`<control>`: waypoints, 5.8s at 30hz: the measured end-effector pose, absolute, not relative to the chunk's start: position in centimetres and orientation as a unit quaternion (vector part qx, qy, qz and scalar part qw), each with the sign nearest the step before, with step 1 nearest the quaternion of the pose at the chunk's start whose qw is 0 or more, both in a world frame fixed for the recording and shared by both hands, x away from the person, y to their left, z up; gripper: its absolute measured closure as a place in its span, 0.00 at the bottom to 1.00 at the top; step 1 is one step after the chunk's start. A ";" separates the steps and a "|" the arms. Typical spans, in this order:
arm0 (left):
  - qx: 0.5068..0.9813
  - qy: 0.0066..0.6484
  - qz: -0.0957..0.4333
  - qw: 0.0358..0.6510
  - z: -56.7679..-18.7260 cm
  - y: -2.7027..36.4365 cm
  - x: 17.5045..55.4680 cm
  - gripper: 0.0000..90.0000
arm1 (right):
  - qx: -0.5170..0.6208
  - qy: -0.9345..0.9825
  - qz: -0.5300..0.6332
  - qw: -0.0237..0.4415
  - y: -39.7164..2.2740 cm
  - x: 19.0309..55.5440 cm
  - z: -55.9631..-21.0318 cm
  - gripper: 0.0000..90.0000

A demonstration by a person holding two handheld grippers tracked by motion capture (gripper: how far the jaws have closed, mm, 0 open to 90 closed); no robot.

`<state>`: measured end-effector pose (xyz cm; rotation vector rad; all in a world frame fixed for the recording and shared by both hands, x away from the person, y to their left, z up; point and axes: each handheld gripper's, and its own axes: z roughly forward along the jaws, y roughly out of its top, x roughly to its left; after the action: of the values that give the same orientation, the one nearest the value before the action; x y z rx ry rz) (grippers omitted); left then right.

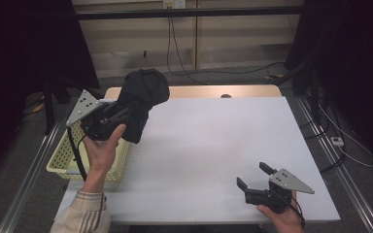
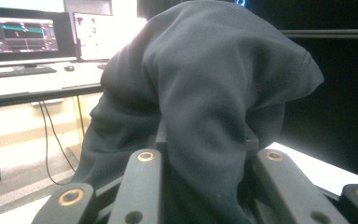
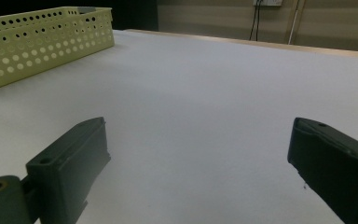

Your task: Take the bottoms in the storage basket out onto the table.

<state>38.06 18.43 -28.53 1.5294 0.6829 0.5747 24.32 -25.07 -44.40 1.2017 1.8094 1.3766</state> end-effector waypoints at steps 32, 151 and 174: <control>0.696 0.267 0.221 0.629 -28.4 13.4 38.9 0.80 | 0.451 0.674 0.514 0.280 -25.1 24.4 -44.4 0.05; 0.833 0.290 0.112 0.458 -39.8 5.5 42.7 0.73 | 0.448 0.680 0.513 0.274 -25.1 24.3 -44.4 0.05; 0.854 0.280 0.088 0.430 -42.0 3.8 42.8 0.72 | 0.450 0.679 0.512 0.274 -25.1 24.4 -44.5 0.05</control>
<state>42.76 3.85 -41.98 2.1314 0.6981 0.2191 24.36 -25.08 -44.45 1.2099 1.8245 1.3760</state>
